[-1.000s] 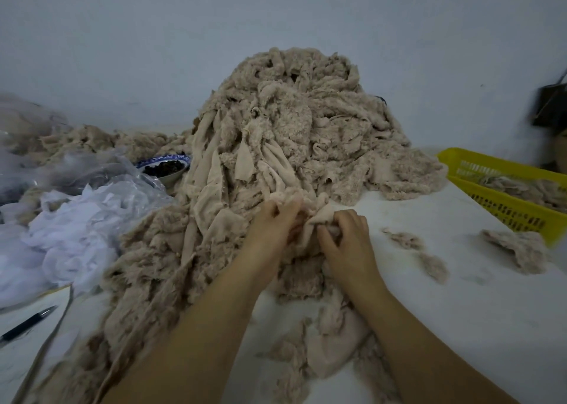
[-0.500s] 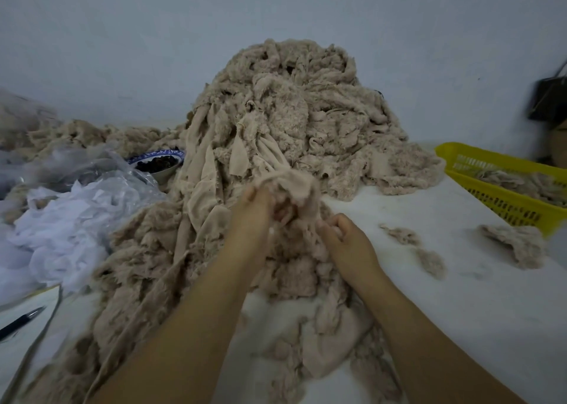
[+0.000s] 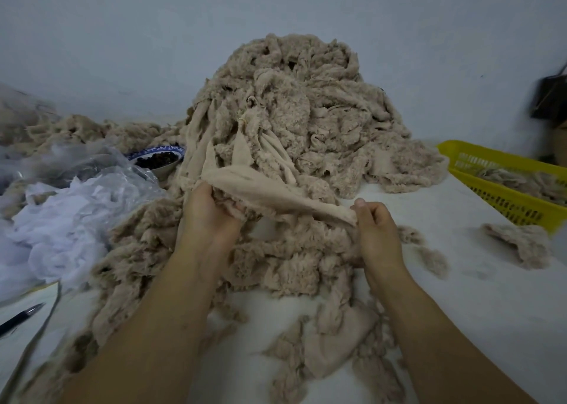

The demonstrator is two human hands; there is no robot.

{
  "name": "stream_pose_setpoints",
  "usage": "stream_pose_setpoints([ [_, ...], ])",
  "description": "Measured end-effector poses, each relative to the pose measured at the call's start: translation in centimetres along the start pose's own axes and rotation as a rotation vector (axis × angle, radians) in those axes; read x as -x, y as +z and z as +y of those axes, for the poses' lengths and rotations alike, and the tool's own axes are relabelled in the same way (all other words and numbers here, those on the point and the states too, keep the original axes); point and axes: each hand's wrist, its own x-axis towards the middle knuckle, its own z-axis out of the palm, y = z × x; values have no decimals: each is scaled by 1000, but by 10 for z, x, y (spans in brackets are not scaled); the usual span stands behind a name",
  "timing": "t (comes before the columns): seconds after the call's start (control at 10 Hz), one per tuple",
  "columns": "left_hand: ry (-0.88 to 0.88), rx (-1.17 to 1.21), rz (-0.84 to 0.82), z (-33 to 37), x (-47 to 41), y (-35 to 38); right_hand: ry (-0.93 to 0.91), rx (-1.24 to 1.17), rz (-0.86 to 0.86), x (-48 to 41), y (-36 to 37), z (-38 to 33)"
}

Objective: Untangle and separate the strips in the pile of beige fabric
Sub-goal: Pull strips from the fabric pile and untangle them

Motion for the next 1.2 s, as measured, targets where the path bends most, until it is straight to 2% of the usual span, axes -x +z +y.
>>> stream_pose_setpoints([
  [0.1, -75, -150, -36, -3, 4, 0, 26, -128, -41, 1, 1, -5],
  [0.2, -143, -539, -94, -14, 8, -1, 63, -265, -117, 4, 3, -10],
  [0.3, 38, -1215, -324, -33, 13, 0, 72, -380, -180, 9, 4, -16],
  [0.4, 77, -1531, -620, -54, 15, 2, 31, -375, -241, 12, 6, -17],
  [0.5, 184, -1495, -571, -59, 16, 5, -46, -300, -270, 15, 5, -14],
  [0.6, 117, -941, -198, -40, 18, 11, -96, 38, -231, 11, 4, -7],
  [0.7, -45, -352, -80, -13, 14, 9, -53, 788, -316, 6, 6, 5],
  [0.8, -59, -102, -152, 1, 13, -2, -111, 1032, -330, 7, 9, 11],
  [0.9, -52, 103, -145, 10, 12, -18, -110, 615, -232, 6, 6, 9],
  [1.0, -16, 142, -100, 15, 12, -28, 124, -47, -90, 5, -2, -6],
  [1.1, 123, -769, 166, 8, 6, -33, 369, -500, -155, 2, -8, -13],
  [1.2, 231, -2042, 18, -12, -4, -44, 431, -645, -245, 3, -9, -15],
])
